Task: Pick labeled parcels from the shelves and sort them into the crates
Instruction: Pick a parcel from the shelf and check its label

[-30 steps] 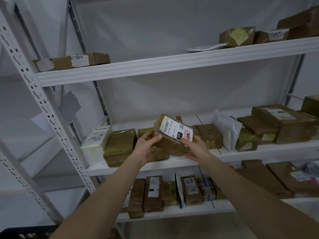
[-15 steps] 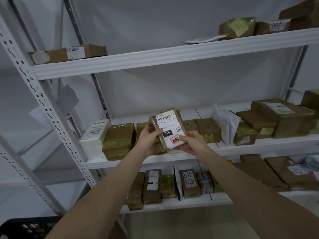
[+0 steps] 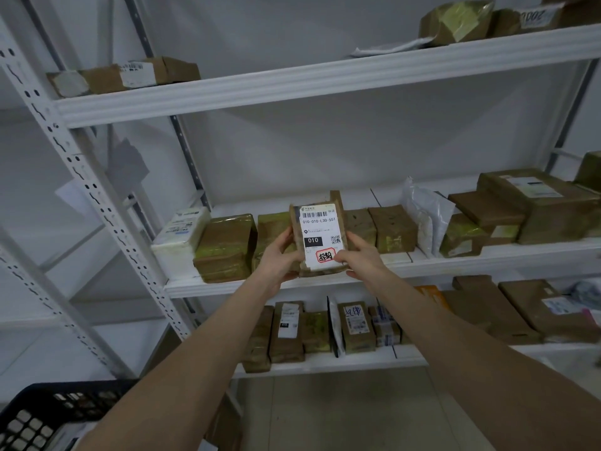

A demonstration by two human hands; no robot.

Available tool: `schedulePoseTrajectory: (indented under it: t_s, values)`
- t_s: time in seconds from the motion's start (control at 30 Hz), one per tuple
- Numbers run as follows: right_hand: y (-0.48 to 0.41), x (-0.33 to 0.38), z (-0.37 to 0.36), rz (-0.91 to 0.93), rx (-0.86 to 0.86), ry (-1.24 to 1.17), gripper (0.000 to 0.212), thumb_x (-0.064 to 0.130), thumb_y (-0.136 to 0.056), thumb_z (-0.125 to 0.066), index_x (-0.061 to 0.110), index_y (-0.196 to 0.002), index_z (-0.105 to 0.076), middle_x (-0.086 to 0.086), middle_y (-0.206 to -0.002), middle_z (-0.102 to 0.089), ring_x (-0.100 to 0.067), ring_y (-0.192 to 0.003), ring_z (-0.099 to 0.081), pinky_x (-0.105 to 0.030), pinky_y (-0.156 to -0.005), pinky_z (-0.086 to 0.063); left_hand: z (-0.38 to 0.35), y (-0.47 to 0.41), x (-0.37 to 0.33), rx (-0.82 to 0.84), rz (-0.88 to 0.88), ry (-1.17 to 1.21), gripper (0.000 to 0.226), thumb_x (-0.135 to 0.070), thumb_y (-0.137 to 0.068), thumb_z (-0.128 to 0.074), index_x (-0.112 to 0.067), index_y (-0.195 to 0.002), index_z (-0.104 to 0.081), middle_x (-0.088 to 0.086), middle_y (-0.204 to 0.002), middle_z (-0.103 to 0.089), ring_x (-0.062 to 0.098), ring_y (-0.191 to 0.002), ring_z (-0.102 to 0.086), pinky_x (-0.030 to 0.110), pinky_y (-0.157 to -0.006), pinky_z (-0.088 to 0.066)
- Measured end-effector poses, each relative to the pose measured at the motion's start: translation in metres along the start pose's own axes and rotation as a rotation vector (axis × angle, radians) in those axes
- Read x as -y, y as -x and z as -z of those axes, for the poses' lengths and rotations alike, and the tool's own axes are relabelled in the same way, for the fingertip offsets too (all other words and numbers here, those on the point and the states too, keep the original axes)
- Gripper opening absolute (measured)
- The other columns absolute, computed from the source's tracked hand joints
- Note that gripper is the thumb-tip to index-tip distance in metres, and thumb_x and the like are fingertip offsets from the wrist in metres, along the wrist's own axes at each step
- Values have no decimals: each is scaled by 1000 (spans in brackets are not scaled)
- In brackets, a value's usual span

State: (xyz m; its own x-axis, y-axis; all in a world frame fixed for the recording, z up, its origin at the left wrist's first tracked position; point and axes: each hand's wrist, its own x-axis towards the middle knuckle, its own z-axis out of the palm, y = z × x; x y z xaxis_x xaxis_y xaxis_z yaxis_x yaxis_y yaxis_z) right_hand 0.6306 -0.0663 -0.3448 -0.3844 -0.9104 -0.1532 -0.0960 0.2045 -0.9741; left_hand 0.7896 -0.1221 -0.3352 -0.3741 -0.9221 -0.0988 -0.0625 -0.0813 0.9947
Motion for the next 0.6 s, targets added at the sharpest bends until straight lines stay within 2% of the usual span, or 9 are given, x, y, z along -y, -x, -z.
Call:
schedulePoseTrajectory:
  t_s: [0.07,0.1,0.17,0.27,0.3,0.4,0.43,0.5,0.6]
  values:
    - [0,-2,-2,-4,12,13,71,2,-87,-60,27,-148,-32,-3,-131,-59,-13,-102,-56,-29,-79,-49,2,4,3,-11,1,8,81,4,-83,-64,-27,-149,-29,-3,-145,-44,14,-100,-58,36,-74,-53]
    - [0,-4,-3,-6,23,11,71,2,-87,-60,26,-148,-32,-3,-132,-59,-14,-104,-55,-27,-78,-48,4,5,6,-20,6,20,80,5,-83,-64,-28,-148,-31,-3,-144,-46,16,-103,-59,37,-76,-53]
    - [-1,-6,-9,2,42,21,70,3,-87,-60,24,-148,-32,-3,-133,-58,-15,-106,-54,-24,-77,-45,10,10,12,-41,15,32,81,6,-82,-64,-29,-148,-32,-5,-143,-47,23,-117,-56,47,-91,-51]
    - [-3,-9,-25,3,79,58,73,4,-85,-63,23,-148,-33,-4,-135,-56,-18,-112,-56,-28,-82,-45,24,20,22,-92,46,28,85,7,-79,-65,-30,-148,-31,-7,-144,-46,24,-126,-49,55,-102,-42]
    - [-2,-10,-33,2,104,71,75,4,-83,-64,24,-148,-32,-4,-136,-56,-20,-114,-57,-29,-84,-46,30,25,25,-115,56,36,85,7,-80,-64,-29,-148,-31,-9,-141,-48,22,-121,-53,53,-99,-45]
    - [-1,-17,-64,6,176,109,82,5,-78,-68,28,-148,-32,-4,-138,-54,-22,-117,-56,-38,-93,-51,54,41,36,-167,78,67,81,10,-83,-59,-28,-148,-31,-14,-128,-53,13,-97,-63,35,-72,-58]
    - [0,-18,-77,0,199,120,82,4,-77,-68,28,-148,-33,-5,-136,-56,-22,-115,-58,-40,-95,-51,65,47,41,-185,86,70,80,11,-84,-58,-29,-148,-31,-15,-127,-53,14,-96,-64,34,-70,-57]
    - [4,-21,-106,-8,247,139,80,2,-77,-67,24,-147,-35,-7,-132,-59,-21,-110,-61,-40,-96,-50,89,59,54,-226,103,88,81,11,-83,-57,-30,-147,-31,-13,-132,-52,20,-102,-64,39,-75,-56]
    - [11,-27,-159,38,315,228,78,5,-74,-69,24,-144,-41,-4,-133,-59,-21,-111,-61,-42,-98,-48,134,80,74,-323,140,138,79,8,-80,-62,-29,-144,-36,-6,-137,-51,19,-100,-63,40,-76,-55]
